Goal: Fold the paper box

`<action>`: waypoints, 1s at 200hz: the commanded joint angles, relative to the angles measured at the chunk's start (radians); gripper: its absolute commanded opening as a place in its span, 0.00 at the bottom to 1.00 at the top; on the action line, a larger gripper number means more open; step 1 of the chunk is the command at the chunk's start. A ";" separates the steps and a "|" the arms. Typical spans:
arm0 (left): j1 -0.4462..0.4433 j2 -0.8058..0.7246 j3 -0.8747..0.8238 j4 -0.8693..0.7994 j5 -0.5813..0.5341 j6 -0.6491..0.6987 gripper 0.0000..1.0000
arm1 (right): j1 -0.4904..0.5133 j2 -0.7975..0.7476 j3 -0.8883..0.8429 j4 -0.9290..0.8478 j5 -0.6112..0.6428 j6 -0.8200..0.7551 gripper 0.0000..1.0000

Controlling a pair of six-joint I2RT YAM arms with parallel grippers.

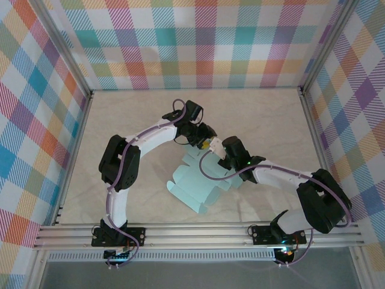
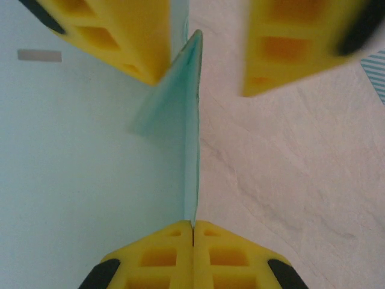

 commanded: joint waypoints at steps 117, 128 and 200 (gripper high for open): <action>0.347 -0.488 -0.485 0.100 -0.217 0.338 0.96 | -0.095 -0.040 0.029 -0.039 -0.147 0.198 0.00; 0.382 -0.480 -0.516 0.106 -0.197 0.351 0.89 | -0.105 -0.065 0.020 -0.032 -0.179 0.218 0.00; 0.371 -0.291 -0.510 0.204 0.038 0.463 0.49 | -0.144 -0.159 0.023 -0.072 -0.323 0.267 0.00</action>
